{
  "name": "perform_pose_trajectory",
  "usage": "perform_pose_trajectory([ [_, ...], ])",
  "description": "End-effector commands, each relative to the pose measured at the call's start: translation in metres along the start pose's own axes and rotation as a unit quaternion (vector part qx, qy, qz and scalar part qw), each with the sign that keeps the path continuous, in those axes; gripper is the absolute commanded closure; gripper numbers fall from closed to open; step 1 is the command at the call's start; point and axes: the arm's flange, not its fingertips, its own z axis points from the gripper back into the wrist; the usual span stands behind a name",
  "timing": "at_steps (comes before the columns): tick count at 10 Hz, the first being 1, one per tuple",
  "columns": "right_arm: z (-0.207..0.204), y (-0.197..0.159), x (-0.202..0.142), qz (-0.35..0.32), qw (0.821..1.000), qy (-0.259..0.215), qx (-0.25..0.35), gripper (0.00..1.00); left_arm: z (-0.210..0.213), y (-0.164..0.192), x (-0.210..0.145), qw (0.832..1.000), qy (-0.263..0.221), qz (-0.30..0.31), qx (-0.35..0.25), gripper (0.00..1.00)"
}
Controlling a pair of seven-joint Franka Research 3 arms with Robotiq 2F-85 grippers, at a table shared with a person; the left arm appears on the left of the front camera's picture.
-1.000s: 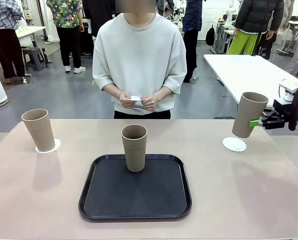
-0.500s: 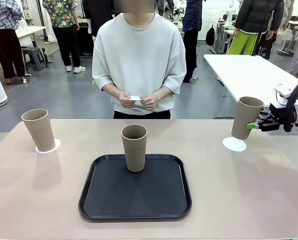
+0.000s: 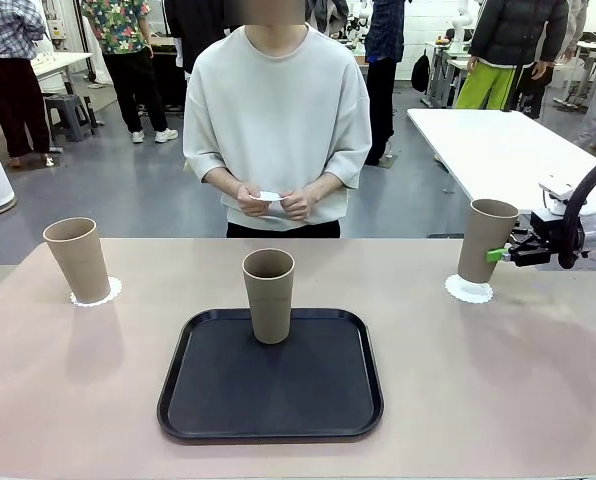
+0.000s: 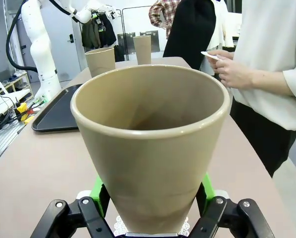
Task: Place coasters on the table and set cups on them.
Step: Take one Reusable plastic cup from the Flat Tray and place it on a coaster set by the human.
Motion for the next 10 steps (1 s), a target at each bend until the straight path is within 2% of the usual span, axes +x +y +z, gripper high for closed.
perform_pose_trajectory([
  [1, 0.001, -0.003, 0.001, -0.007, 1.0, 0.006, -0.015, 0.17, 0.002, -0.003, 0.001, 1.0, -0.005, 0.002, 0.001, 0.0],
  [2, 0.0, 0.0, 0.0, 0.0, 1.0, 0.0, 0.0, 0.17, 0.002, -0.003, 0.001, 1.0, -0.005, 0.002, 0.001, 0.0],
  [10, -0.01, -0.002, 0.0, 0.021, 1.0, -0.001, 0.002, 0.17, 0.002, -0.003, 0.001, 1.0, -0.005, 0.002, 0.001, 0.0],
])
